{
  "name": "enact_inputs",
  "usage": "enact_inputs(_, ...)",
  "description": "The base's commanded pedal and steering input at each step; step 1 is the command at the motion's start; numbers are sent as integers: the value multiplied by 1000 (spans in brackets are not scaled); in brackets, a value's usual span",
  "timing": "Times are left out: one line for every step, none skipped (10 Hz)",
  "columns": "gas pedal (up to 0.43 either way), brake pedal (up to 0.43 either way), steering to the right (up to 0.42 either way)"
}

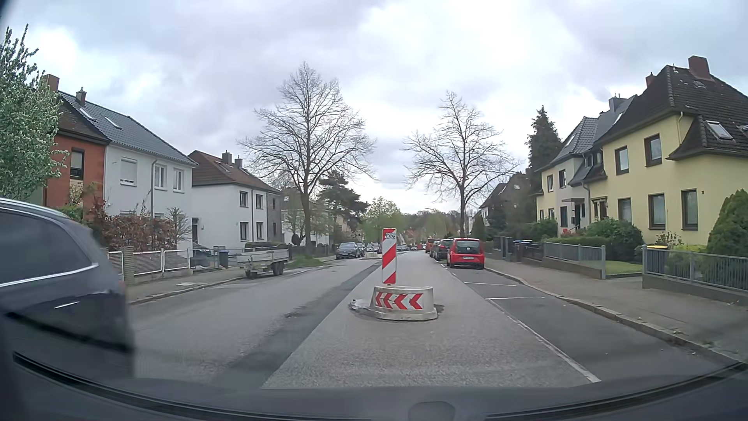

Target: Follow the waypoints while adhering to traffic rules and regulations

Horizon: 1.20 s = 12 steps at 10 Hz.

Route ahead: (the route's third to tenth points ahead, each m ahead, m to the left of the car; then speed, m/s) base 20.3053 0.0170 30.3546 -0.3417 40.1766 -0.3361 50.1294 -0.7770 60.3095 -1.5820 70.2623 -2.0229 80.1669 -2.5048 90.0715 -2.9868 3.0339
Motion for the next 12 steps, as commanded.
enact_inputs(169,6,-365)
enact_inputs(169,0,-387)
enact_inputs(169,6,-390)
enact_inputs(169,0,-387)
enact_inputs(169,0,-382)
enact_inputs(169,0,-366)
enact_inputs(169,0,-337)
enact_inputs(157,0,-310)
enact_inputs(138,0,-273)
enact_inputs(130,0,-238)
enact_inputs(118,0,-201)
enact_inputs(118,0,-171)
